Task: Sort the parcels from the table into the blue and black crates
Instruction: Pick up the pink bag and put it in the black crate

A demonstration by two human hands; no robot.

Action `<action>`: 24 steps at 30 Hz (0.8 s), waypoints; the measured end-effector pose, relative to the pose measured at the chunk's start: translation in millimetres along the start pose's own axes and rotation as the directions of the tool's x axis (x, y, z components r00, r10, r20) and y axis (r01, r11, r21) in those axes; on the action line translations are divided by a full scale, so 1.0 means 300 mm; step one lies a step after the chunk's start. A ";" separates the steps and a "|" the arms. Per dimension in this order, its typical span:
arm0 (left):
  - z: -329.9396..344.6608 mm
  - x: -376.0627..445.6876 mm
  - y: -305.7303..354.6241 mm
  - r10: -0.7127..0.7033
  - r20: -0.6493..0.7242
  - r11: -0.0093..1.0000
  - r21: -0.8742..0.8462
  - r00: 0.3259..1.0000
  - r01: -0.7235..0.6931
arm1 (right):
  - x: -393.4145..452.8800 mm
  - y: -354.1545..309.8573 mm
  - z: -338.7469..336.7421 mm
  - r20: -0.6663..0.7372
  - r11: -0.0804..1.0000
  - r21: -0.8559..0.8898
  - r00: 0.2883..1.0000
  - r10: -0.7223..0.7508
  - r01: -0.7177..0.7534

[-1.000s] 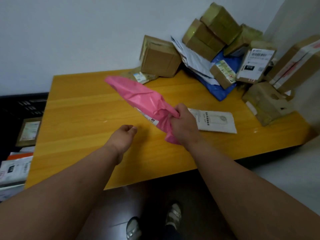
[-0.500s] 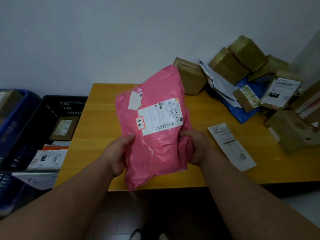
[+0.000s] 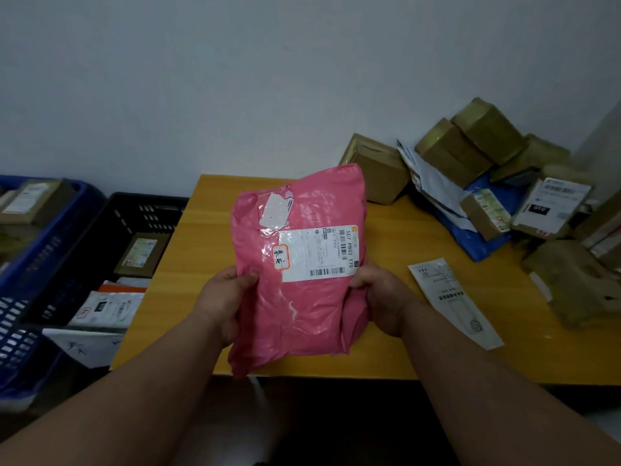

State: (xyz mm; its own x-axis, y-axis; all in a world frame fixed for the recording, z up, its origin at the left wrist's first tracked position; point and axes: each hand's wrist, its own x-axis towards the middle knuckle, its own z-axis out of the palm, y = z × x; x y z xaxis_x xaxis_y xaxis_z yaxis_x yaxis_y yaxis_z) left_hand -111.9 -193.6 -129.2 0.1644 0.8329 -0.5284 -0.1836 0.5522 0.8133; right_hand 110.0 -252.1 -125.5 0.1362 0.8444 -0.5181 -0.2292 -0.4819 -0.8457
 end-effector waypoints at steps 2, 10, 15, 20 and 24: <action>-0.015 -0.010 0.006 0.003 0.000 1.000 0.012 1.000 -0.003 | 0.009 0.010 0.020 0.076 1.000 0.001 0.997 -0.016 0.016; -0.180 -0.005 0.058 -0.114 0.162 0.992 -0.031 0.980 0.121 | 0.055 0.046 0.194 0.157 0.993 -0.119 0.987 0.038 -0.019; -0.400 0.043 0.116 -0.093 0.121 0.995 -0.025 0.988 0.097 | 0.105 0.047 0.410 0.109 0.970 -0.224 0.987 0.120 -0.093; -0.704 0.113 0.227 -0.121 0.025 0.983 -0.138 0.992 0.123 | 0.199 0.068 0.735 0.118 0.968 -0.232 0.985 0.122 -0.093; -0.950 0.163 0.313 -0.122 -0.091 0.975 -0.195 0.988 0.102 | 0.272 0.095 0.980 0.091 0.965 -0.233 0.985 0.144 -0.119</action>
State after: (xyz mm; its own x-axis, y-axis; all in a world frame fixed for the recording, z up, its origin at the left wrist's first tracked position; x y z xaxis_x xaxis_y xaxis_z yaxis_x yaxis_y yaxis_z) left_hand -397.2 -90.7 -148.2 0.0965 0.7593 -0.6436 -0.3512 0.6310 0.6917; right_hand -168.9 -128.2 -154.2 0.0131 0.7841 -0.6205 -0.0128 -0.6204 -0.7842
